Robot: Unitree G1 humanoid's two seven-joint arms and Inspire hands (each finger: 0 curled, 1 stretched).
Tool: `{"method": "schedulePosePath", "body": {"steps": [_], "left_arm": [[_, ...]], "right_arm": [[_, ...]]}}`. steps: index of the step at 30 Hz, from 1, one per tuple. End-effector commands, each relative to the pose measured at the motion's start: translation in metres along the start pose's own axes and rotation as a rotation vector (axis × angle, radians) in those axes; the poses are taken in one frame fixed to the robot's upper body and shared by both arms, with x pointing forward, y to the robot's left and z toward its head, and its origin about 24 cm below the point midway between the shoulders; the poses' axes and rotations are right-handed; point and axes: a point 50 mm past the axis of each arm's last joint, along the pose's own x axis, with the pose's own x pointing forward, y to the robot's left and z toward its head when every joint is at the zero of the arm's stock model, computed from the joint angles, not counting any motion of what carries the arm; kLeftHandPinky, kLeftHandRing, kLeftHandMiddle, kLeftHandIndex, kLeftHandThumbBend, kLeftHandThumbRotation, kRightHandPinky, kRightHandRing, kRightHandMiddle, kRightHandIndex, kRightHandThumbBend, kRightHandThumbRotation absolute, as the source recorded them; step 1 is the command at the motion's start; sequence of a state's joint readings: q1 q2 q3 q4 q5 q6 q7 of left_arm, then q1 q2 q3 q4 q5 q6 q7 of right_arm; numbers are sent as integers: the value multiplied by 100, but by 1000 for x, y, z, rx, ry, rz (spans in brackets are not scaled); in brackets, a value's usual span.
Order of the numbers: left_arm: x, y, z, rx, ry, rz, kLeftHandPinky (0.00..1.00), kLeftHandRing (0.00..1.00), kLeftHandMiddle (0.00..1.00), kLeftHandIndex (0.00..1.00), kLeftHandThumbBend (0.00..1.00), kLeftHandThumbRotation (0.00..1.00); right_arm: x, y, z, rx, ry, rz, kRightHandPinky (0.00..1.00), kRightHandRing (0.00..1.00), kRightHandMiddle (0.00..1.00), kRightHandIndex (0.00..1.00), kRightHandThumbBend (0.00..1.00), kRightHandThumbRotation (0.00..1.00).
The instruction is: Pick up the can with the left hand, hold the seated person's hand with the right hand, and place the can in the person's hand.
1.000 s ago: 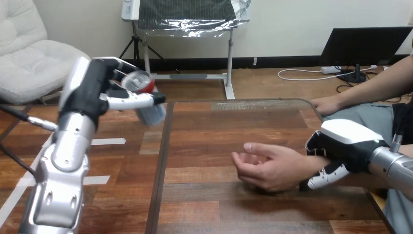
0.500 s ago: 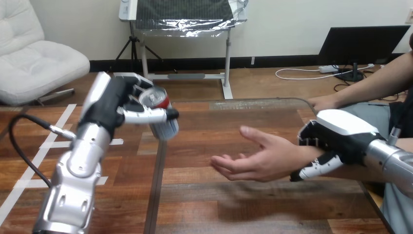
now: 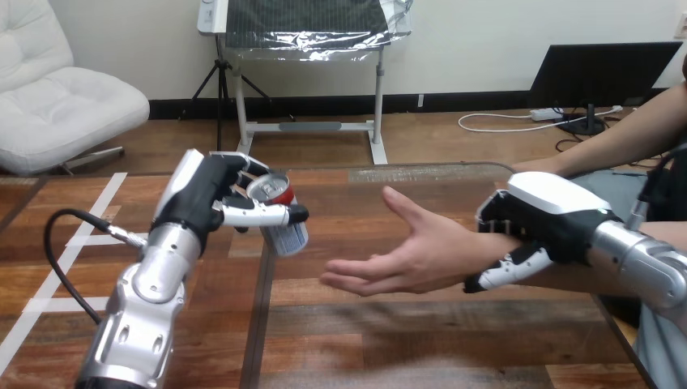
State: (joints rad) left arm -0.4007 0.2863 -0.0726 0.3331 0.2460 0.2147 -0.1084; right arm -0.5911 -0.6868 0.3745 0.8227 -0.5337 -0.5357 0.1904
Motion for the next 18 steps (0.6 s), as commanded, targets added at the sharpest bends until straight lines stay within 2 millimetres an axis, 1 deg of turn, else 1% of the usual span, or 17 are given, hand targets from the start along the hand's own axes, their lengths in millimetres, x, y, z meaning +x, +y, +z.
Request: {"method": "schedulePosePath", "body": {"steps": [1, 13, 18], "left_arm": [[17, 7, 45, 10, -166, 34, 33, 39, 46, 51, 67, 0], [26, -3, 46, 18, -166, -1, 36, 43, 48, 51, 67, 0], [29, -9, 47, -2, -172, -17, 35, 42, 47, 51, 67, 0]], "right_arm": [[11, 4, 21, 85, -76, -41, 27, 32, 38, 38, 77, 35], [16, 3, 30, 97, -103, -44, 26, 32, 37, 38, 76, 39], [17, 2, 34, 102, -111, -47, 26, 32, 38, 38, 77, 40]]}}
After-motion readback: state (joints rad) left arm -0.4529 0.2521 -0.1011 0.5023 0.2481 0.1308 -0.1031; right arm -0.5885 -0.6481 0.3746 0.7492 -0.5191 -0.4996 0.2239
